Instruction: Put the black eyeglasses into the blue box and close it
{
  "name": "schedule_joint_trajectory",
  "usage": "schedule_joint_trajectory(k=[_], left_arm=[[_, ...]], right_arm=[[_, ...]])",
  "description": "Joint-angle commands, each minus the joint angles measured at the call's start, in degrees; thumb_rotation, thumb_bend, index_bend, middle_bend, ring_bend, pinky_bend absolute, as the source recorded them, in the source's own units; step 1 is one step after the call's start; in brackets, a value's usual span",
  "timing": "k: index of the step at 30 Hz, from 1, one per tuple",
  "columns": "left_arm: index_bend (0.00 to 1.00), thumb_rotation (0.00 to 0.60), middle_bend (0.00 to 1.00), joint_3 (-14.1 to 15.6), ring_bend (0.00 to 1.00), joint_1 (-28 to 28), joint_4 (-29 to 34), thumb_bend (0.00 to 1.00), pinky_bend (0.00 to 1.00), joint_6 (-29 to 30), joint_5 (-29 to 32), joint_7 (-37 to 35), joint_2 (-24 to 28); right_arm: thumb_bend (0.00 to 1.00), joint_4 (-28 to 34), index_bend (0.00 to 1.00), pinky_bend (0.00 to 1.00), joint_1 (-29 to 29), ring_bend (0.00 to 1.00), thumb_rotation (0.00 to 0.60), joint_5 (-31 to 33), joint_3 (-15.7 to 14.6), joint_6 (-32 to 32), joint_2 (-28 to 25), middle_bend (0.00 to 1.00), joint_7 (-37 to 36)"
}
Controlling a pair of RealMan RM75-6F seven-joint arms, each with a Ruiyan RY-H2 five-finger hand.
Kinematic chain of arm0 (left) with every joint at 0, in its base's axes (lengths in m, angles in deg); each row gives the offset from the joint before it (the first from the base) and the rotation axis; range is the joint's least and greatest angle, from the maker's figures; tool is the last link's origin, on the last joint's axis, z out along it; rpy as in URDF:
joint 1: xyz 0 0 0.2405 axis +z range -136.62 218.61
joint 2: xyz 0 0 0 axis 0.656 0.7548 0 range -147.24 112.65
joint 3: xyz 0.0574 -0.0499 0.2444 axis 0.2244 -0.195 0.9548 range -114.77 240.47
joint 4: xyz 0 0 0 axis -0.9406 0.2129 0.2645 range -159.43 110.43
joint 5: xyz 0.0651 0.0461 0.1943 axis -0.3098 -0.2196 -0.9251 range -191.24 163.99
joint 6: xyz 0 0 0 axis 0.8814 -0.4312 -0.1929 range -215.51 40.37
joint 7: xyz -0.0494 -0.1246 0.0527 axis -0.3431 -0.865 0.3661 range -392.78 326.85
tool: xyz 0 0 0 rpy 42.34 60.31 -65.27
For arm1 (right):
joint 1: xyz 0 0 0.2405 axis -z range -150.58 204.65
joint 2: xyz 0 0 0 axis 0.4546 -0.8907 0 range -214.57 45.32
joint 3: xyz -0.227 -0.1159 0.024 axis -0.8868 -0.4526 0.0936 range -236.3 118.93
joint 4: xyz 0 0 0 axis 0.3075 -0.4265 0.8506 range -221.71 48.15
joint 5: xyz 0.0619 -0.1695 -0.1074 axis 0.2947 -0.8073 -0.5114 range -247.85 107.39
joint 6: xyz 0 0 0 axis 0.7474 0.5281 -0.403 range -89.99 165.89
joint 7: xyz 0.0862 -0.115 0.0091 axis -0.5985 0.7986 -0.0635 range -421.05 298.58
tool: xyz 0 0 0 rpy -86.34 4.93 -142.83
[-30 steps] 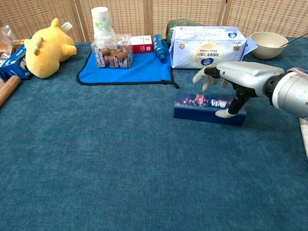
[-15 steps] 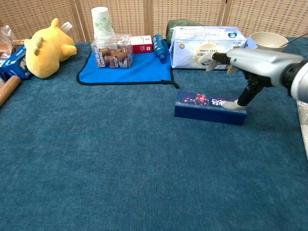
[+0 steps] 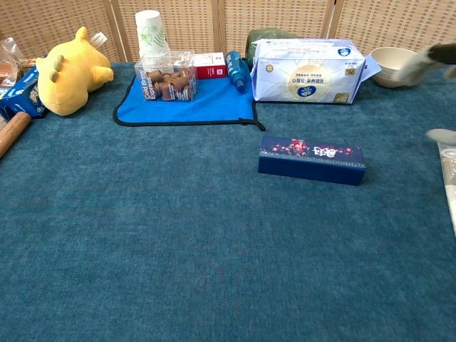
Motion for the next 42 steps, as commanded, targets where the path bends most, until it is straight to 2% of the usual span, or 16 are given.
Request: schedule_joint_trajectory(k=[1,9,18,32,42], left_arm=[[0.08,0.532,0.02,0.12,0.00,-0.26,0.96,0.32,0.00,-1.12,0.81,2.17,-0.18],[0.09,0.531,0.02,0.63,0.00,-0.78,3.11,0.32,0.00,-3.65,2.27,7.91,-0.77],[0.10,0.533,0.03,2.02,0.00,-0.14,5.39,0.32,0.00,-4.65,2.73,11.10,-0.81],[0.10,0.532,0.04,3.37,0.00,0.93,10.35,0.32,0.00,-4.20,2.15,14.74,0.84],[0.09,0.531,0.04,4.41,0.00,3.18,12.01,0.32,0.00,-0.80,0.25,14.52,2.34]], right_arm=[[0.27,-1.99,0.26,0.23,4.92,0.18,0.600,-3.94,-2.83,6.10,-0.67,0.29,-1.26],[0.27,-6.85,0.30,0.22,14.33,0.19,0.600,-6.40,-6.62,16.32,-0.01,0.32,-1.15],[0.27,-8.91,0.32,0.20,20.15,0.19,0.600,-6.83,-7.78,20.14,-0.43,0.32,-4.32],[0.27,-11.13,0.32,0.17,23.10,0.19,0.600,-10.98,-7.31,20.31,-1.50,0.32,-10.19],[0.27,-13.42,0.32,0.17,24.94,0.19,0.600,-13.62,-6.46,20.04,-2.05,0.32,-14.04]])
